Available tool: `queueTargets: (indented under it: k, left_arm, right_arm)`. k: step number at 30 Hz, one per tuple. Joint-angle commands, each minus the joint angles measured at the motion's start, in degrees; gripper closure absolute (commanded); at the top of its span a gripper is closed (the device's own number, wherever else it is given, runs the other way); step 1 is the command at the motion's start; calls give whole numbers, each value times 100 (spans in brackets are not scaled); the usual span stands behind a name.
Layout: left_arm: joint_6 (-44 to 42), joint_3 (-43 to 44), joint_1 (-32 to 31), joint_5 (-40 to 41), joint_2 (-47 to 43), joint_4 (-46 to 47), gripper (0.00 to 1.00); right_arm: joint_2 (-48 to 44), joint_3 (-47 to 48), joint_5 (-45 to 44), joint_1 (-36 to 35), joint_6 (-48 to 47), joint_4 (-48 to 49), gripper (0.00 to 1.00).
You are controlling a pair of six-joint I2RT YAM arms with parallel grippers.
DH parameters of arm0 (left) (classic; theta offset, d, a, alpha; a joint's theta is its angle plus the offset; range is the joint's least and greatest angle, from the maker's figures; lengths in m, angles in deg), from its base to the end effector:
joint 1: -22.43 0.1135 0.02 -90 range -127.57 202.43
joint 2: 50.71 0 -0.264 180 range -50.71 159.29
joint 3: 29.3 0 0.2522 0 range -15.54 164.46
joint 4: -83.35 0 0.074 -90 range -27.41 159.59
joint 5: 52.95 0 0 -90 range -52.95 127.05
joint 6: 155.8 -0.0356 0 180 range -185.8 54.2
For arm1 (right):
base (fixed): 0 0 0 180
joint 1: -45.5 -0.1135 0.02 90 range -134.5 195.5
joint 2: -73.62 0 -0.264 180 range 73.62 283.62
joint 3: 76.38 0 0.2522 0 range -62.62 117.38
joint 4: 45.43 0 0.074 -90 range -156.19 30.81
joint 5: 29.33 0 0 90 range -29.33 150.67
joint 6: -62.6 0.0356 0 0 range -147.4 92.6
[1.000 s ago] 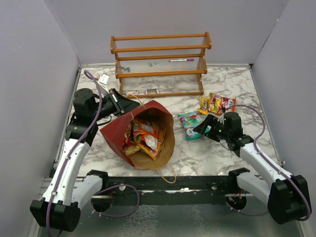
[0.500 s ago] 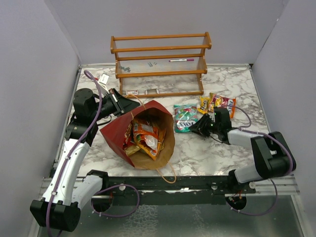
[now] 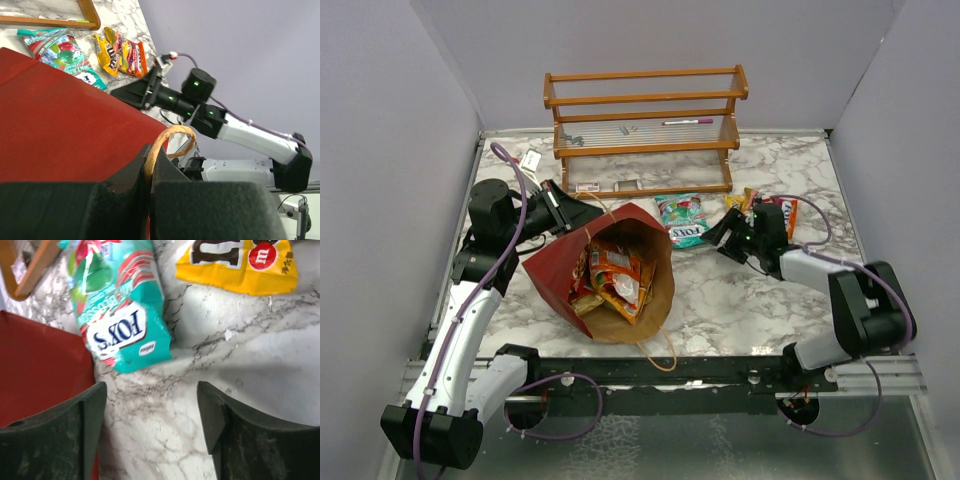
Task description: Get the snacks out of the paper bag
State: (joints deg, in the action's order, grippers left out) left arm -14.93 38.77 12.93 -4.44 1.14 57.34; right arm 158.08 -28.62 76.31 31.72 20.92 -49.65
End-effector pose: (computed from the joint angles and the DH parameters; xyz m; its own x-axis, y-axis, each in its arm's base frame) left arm 0.1917 -0.0560 0.3744 -0.7012 -0.4718 -0.5345 0.3543 0.4200 -0.8355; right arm 0.2682 0.0757 0.1546 -0.7421 0.5585 -0.3706 0.1910 0.7062 0.6818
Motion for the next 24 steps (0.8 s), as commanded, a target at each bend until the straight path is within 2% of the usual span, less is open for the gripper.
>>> queueTargets:
  k: [1,5,11,16,20,24]
  left_arm:
    - [-60,41,13,19,-70,29,100]
    - [-69,30,16,10,-94,87,100]
    - [-44,-44,10,-43,-63,252,100]
    - [-55,-38,14,-76,-77,293,98]
    - [-64,-36,10,-56,-111,305,95]
    - [-30,-51,10,7,-136,331,97]
  right_arm:
    - [-1325,-277,-481,16,-957,-1149,16]
    - [-2425,-391,-532,16,-1447,-2023,10]
    - [-3589,-502,1023,16,-1895,-2195,10]
    - [-3996,-283,1876,-110,-1925,-2011,12]
    - [-4041,298,1723,-753,-2085,-2181,13]
    - [-3797,761,1191,-1962,-2165,-2175,15]
